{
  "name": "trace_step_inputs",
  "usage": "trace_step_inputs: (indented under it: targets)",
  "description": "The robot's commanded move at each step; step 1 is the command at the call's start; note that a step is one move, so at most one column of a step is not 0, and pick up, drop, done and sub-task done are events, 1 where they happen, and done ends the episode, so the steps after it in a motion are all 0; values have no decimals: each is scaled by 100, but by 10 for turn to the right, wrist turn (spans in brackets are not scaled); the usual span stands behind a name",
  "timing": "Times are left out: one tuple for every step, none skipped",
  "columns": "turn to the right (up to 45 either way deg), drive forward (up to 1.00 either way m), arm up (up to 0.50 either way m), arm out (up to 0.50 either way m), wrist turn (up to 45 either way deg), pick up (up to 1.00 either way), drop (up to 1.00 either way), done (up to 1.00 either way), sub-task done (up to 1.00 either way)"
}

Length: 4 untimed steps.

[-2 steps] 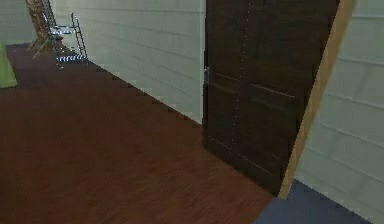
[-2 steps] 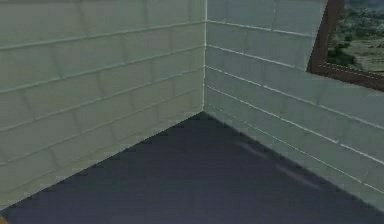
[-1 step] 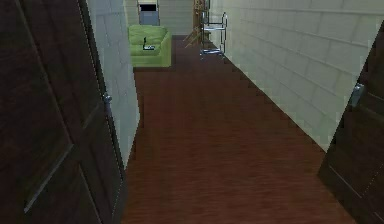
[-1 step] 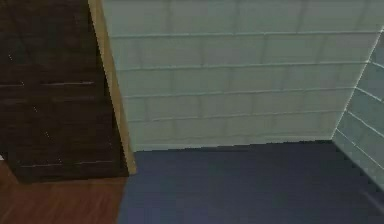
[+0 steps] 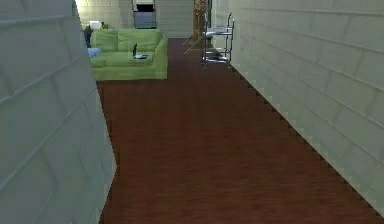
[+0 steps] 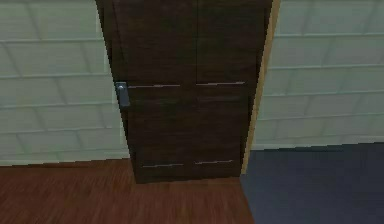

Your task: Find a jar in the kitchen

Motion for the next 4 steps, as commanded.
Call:
trace_step_inputs:
  targets:
    - [0,100,0,0,0,0,0,0,0]
    - [0,100,0,0,0,0,0,0,0]
    - [0,100,0,0,0,0,0,0,0]
    - [0,100,0,0,0,0,0,0,0]
